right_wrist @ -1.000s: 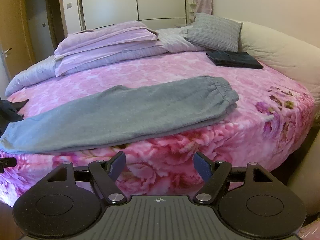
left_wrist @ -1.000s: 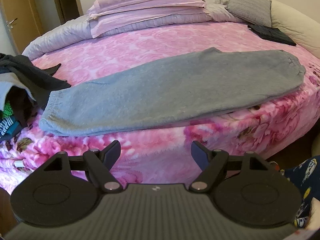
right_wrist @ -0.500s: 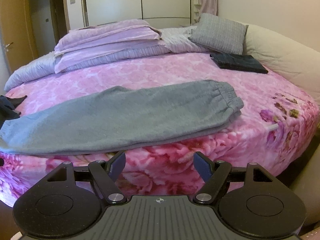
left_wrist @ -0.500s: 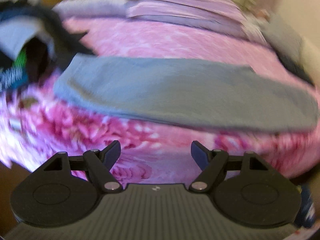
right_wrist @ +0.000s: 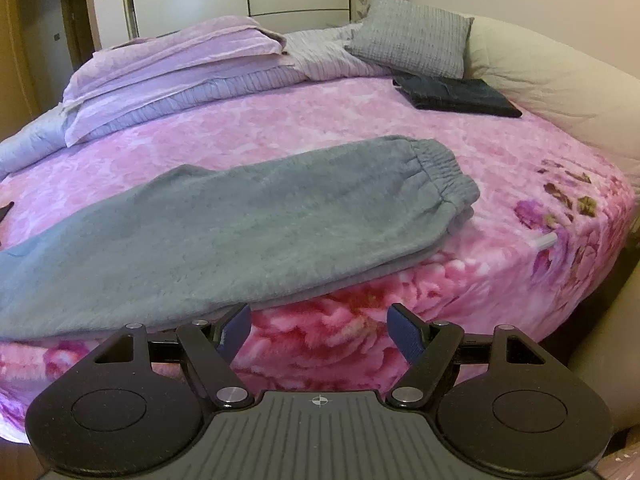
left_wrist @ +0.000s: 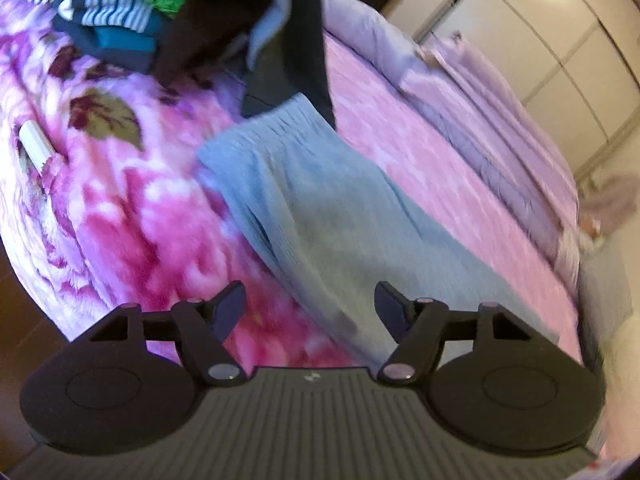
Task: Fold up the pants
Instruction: 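Grasp the leg cuffs with the left gripper and lift them toward the waistband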
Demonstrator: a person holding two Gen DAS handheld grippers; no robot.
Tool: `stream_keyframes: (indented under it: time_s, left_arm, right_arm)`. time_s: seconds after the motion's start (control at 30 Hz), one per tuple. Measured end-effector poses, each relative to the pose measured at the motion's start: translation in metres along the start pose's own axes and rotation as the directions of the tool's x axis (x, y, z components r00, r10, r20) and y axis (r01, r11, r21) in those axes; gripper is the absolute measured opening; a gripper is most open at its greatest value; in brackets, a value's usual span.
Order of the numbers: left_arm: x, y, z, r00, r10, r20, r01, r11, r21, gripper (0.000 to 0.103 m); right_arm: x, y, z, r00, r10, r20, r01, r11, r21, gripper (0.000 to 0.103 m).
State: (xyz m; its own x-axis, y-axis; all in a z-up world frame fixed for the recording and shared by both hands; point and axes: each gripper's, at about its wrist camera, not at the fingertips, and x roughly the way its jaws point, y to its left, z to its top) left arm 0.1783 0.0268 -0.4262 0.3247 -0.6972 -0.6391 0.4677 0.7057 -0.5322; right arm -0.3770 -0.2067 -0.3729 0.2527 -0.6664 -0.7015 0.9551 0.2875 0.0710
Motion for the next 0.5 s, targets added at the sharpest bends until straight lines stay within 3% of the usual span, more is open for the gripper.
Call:
stream_keyframes:
  time_s: [0.13,0.27,0.4,0.5]
  left_arm:
    - [0.001,0.019,0.006,0.996,-0.063,0.055,0.069,0.992,-0.108,0.066]
    - [0.006,0.043,0.009,0.980,-0.172,0.102,0.196,0.934,-0.300,0.066]
    - [0.012,0.055,0.007,0.976,-0.192,0.103,0.216,0.913,-0.345,0.060]
    - [0.011,0.058,0.003,0.973,-0.207,0.101,0.229,0.915,-0.332,0.056]
  right_arm:
    - [0.003,0.002,0.003,1.000,0.001,-0.001,-0.001,1.000,0.001,0.072]
    - [0.002,0.006,0.003,1.000,0.000,0.002,0.000,1.000,-0.019,0.072]
    - [0.010,0.009,0.000,1.000,-0.016,-0.024,0.016,1.000,-0.012,0.072]
    - [0.016,0.015,0.000,0.999,-0.006,-0.038,0.005,1.000,-0.008,0.072]
